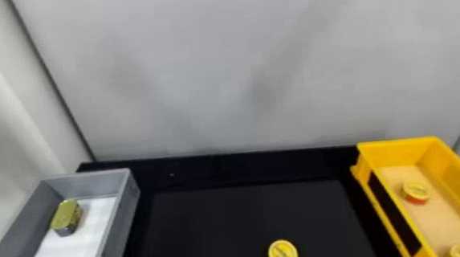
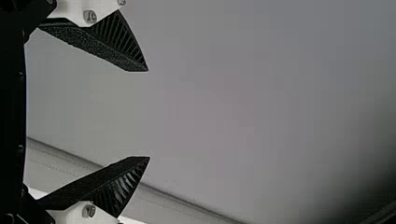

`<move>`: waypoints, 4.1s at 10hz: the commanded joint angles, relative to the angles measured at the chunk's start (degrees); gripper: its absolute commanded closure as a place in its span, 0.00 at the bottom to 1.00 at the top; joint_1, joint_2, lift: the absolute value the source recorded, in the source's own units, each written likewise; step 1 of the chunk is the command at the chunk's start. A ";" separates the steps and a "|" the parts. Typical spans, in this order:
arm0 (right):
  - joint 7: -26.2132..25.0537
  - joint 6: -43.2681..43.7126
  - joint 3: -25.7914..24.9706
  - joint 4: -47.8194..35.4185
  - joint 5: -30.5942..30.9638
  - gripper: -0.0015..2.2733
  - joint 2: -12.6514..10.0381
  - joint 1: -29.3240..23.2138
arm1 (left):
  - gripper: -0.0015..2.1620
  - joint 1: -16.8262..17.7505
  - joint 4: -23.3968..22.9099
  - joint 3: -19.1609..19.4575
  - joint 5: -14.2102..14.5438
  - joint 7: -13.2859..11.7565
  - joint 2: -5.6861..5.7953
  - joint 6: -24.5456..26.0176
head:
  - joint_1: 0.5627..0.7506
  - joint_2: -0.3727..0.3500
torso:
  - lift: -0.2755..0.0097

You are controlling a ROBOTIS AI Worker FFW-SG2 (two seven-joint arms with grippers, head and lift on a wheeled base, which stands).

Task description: Pick up the round yellow can and place it in the yellow rectangular box

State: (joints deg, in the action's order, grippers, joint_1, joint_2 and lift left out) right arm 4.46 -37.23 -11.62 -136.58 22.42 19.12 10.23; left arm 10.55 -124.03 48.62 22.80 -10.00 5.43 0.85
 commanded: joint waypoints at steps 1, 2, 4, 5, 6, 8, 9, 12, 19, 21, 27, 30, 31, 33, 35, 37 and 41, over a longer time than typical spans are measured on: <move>0.55 -1.90 4.50 0.18 -0.96 0.05 -0.49 -0.74 | 0.00 -1.85 0.10 0.09 -1.08 0.07 -2.18 -0.85 | 0.35 0.53 | 0.77; 1.87 -2.52 4.50 0.62 -3.33 0.05 -1.37 -1.53 | 0.01 -1.94 0.72 -0.44 -1.08 -0.02 -3.67 -2.34 | 0.35 0.53 | 0.77; 6.09 -4.19 7.58 3.25 -4.57 0.05 -3.30 -3.02 | 0.01 -2.29 1.15 -1.14 -1.70 -0.45 -4.64 -3.40 | 0.35 0.53 | 0.77; 7.41 -4.89 9.95 4.92 -4.74 0.05 -3.91 -3.73 | 0.01 -2.38 1.15 -1.58 -1.96 -0.37 -4.73 -3.75 | 0.35 0.53 | 0.77; 8.73 -5.24 11.88 6.24 -5.00 0.05 -4.35 -3.90 | 0.00 -2.29 1.15 -1.67 -2.05 -0.37 -4.64 -3.75 | 0.35 0.53 | 0.77; 11.98 -7.53 13.99 6.86 -5.27 0.05 -5.32 -5.31 | 0.00 -2.03 1.33 -2.64 -3.11 -0.10 -4.64 -3.75 | 0.35 0.53 | 0.77; 13.21 -8.41 15.14 7.21 -5.27 0.05 -5.32 -5.92 | 0.01 -2.03 1.42 -2.55 -3.11 -0.02 -4.46 -3.48 | 0.35 0.53 | 0.77; 21.57 -10.78 16.19 7.91 -8.26 0.05 -2.68 -7.51 | 0.00 -1.76 1.68 -2.99 -3.46 -0.02 -3.58 -3.13 | 0.35 0.53 | 0.77; 34.41 -0.76 15.93 20.04 -11.51 0.05 4.35 -17.71 | 0.00 -1.24 2.21 -2.72 -3.02 0.34 -0.77 -2.25 | 0.35 0.53 | 0.77; 34.76 -2.08 18.04 21.01 -11.51 0.05 4.87 -19.02 | 0.00 -1.15 2.21 -2.90 -3.28 0.51 -0.51 -1.99 | 0.35 0.53 | 0.77; 35.90 -5.42 20.94 26.37 -10.37 0.07 4.44 -21.31 | 0.01 -0.97 2.21 -2.81 -3.55 0.69 0.02 -1.73 | 0.35 0.53 | 0.77; 36.52 -4.45 22.70 26.81 -12.13 0.06 3.73 -21.05 | 0.01 -0.88 2.21 -2.81 -3.63 0.78 0.20 -1.55 | 0.35 0.53 | 0.77; 36.60 -4.72 23.32 26.63 -12.83 0.06 3.73 -20.87 | 0.00 -0.71 2.21 -2.81 -3.72 0.78 0.20 -1.46 | 0.35 0.53 | 0.77; 36.60 -4.98 24.46 26.98 -13.18 0.06 3.91 -20.87 | 0.00 -0.62 2.21 -2.81 -3.90 0.78 0.20 -1.38 | 0.35 0.53 | 0.77; 36.52 -4.98 25.51 27.86 -13.27 0.06 3.64 -20.78 | 0.01 -0.53 2.21 -3.08 -3.90 0.78 0.20 -1.38 | 0.35 0.53 | 0.77; 36.16 -4.54 26.13 30.41 -13.18 0.05 2.85 -19.99 | 0.01 -0.53 2.21 -3.43 -4.07 0.78 0.20 -1.38 | 0.35 0.53 | 0.77; 35.90 -3.13 27.45 34.45 -12.92 0.04 1.53 -16.91 | 0.00 -0.53 2.21 -3.60 -3.99 0.78 -0.07 -1.38 | 0.35 0.53 | 0.77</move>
State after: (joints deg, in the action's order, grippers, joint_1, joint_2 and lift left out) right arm 40.37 -40.54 15.46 -103.08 9.36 20.98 -7.66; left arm 10.04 -121.83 45.00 18.73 -9.22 5.43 -0.44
